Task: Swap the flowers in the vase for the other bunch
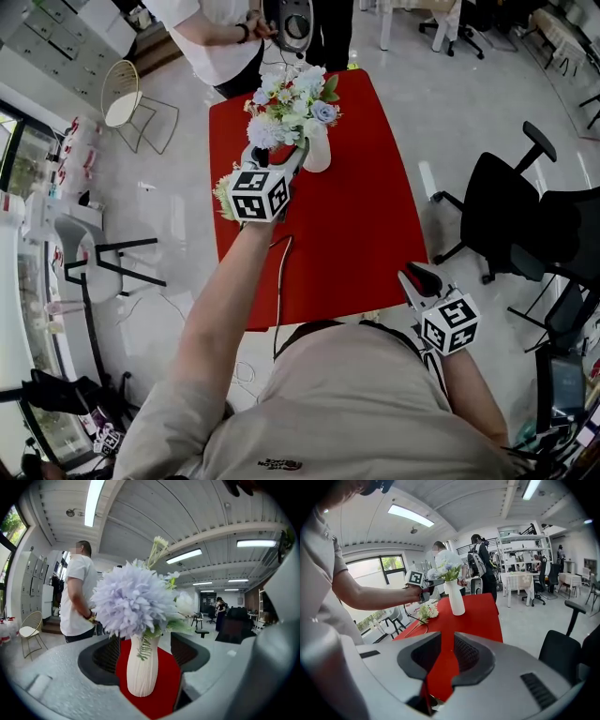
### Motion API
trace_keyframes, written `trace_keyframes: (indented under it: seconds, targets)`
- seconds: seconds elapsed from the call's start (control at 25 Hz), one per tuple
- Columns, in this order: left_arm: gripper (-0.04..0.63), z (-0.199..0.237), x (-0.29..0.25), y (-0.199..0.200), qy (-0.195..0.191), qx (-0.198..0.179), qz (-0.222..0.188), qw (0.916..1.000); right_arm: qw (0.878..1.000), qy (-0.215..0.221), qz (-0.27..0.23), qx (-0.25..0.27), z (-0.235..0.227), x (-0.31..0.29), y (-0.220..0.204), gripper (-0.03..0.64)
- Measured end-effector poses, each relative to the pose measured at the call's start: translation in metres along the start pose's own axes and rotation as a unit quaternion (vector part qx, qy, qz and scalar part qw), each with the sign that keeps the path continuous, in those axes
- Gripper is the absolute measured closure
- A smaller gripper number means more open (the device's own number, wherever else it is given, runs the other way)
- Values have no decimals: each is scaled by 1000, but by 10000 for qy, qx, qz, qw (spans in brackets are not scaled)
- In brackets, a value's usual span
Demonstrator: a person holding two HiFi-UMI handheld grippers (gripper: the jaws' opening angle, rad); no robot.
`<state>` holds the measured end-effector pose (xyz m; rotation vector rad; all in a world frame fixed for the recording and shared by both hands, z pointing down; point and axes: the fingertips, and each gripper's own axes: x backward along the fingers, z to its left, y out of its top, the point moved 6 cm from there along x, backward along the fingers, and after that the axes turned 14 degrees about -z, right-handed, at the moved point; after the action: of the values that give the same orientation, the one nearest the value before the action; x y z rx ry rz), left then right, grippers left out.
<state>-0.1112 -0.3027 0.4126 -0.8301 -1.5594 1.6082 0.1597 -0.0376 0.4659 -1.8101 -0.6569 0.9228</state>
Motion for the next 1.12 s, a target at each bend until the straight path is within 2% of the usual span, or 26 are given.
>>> trace_keyframes:
  seconds: [0.32,0.56,0.64,0.72,0.8,0.96,1.12]
  targets:
    - [278,-14,41,-4,346,220,-10,9992,9993,319,30,192,-20,-2,6,525]
    - [289,-52,83,1,399,458,126,9981,9964,773,105,326,-28,-3,12,531]
    - [355,-67,102,-2,504,497,270,9971,9947,956,131,358,-30,-8,12,534]
    - [486,-85,121,-9,540,483,421,9965,9930,1101,141,412,-33,-14,11,540]
    - [573,-104,139,-15,477,517,501,9963,9909,1236,147,504,-35,-21,10,551]
    - [588,-135,172,-21,171,778,678,9945,9873,1410,90,721,-25,-36,14,569]
    - [588,-157,214,-17,-332,1032,887,9901,9879,1353,-112,751,8,-36,19,583]
